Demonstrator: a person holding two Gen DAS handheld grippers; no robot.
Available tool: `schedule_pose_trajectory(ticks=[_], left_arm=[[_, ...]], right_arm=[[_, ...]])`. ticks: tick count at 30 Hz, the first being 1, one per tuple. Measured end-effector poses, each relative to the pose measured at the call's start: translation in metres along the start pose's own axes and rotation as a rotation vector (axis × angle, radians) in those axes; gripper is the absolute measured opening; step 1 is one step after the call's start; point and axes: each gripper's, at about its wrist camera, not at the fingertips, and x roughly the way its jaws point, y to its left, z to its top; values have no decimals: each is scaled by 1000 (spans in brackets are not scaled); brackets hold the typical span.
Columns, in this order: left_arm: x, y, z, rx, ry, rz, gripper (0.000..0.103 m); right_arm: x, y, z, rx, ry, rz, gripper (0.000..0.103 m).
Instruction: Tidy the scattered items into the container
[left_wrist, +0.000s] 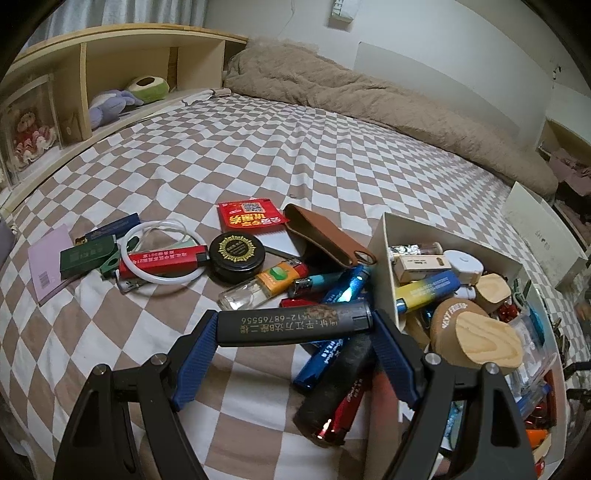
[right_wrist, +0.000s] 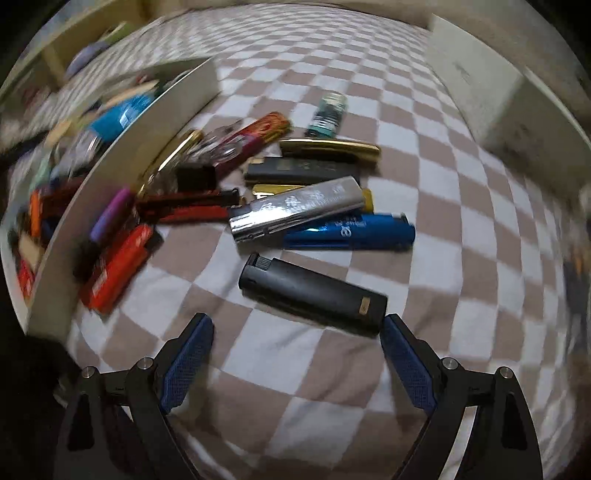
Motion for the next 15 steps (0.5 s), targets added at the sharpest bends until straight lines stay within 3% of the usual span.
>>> schedule_pose_trajectory(ticks=[9,11,12,15], left_arm=[[-6,2,2,-13,-11,-14,82],[-7,2,2,-14,-15,-17,82],[-8,2,2,-14,-17,-18,82],[-11,2,3,-18,-25,-23,82]], right_arm=[[6,-3,4,265,-65,-32,92],[7,-3,8,274,-72,-56,89],[6,-1,8,277,-80,-75,82],[1,-7,9,311,-111,-64,81]])
